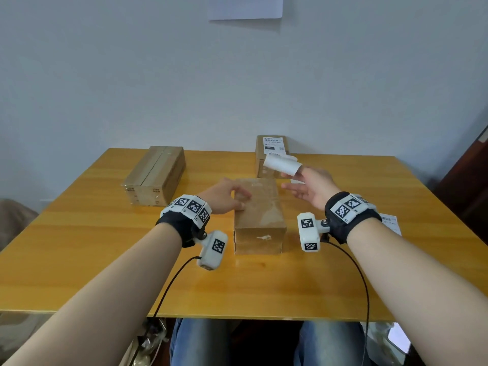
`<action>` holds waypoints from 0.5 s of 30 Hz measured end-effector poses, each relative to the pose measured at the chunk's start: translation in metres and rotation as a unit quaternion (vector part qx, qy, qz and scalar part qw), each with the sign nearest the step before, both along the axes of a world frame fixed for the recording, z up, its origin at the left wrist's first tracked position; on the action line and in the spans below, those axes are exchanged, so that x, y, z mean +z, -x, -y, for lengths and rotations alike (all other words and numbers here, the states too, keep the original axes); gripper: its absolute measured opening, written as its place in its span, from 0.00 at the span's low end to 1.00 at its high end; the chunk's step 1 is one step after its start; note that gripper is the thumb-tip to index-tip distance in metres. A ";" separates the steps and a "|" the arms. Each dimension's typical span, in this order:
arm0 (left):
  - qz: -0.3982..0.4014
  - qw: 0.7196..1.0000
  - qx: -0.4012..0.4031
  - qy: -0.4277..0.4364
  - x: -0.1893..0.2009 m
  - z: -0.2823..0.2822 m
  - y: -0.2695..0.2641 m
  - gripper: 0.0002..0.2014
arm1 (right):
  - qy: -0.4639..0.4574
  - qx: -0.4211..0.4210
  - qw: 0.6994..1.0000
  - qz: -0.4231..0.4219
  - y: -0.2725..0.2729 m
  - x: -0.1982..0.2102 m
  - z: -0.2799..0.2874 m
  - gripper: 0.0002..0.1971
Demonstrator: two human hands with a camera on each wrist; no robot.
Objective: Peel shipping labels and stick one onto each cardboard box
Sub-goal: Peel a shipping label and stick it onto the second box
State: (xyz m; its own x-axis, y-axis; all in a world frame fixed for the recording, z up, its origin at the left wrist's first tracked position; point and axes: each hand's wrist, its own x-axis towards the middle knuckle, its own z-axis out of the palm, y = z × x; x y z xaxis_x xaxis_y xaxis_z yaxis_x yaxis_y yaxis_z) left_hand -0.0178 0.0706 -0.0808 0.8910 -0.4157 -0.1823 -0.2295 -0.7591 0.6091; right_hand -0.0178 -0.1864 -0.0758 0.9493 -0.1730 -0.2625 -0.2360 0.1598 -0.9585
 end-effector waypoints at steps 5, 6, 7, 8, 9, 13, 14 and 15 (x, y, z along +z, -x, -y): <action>0.039 0.979 0.106 0.172 0.025 0.010 -0.003 0.12 | 0.129 0.048 0.990 -0.004 0.002 0.007 -0.009 0.13; 0.028 0.970 0.117 0.209 0.030 0.012 -0.003 0.13 | 0.149 0.065 0.987 -0.001 0.003 0.008 -0.012 0.13; 0.011 0.963 0.121 0.239 0.033 0.014 -0.005 0.13 | 0.165 0.081 0.983 0.003 0.004 0.008 -0.014 0.13; 0.000 0.960 0.117 0.255 0.035 0.016 -0.005 0.13 | 0.177 0.094 0.980 0.007 0.006 0.009 -0.016 0.11; 0.000 0.961 0.109 0.254 0.036 0.017 -0.005 0.12 | 0.186 0.106 0.977 0.011 0.007 0.009 -0.018 0.10; 0.029 0.975 0.074 0.207 0.032 0.016 -0.007 0.11 | 0.185 0.130 0.974 0.019 0.010 0.006 -0.022 0.08; 0.026 0.975 0.070 0.208 0.031 0.015 -0.008 0.11 | 0.182 0.132 0.974 0.018 0.010 0.005 -0.022 0.10; 0.021 0.975 0.067 0.212 0.030 0.014 -0.008 0.12 | 0.179 0.131 0.975 0.017 0.011 0.004 -0.022 0.11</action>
State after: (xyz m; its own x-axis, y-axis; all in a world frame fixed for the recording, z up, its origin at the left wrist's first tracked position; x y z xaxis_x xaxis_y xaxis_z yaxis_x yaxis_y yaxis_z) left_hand -0.0094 0.0562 -0.0508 0.9452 -0.3260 0.0182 -0.1774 -0.4660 0.8668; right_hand -0.0289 -0.1644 -0.0719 0.9804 0.0026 -0.1971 -0.1902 -0.2482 -0.9498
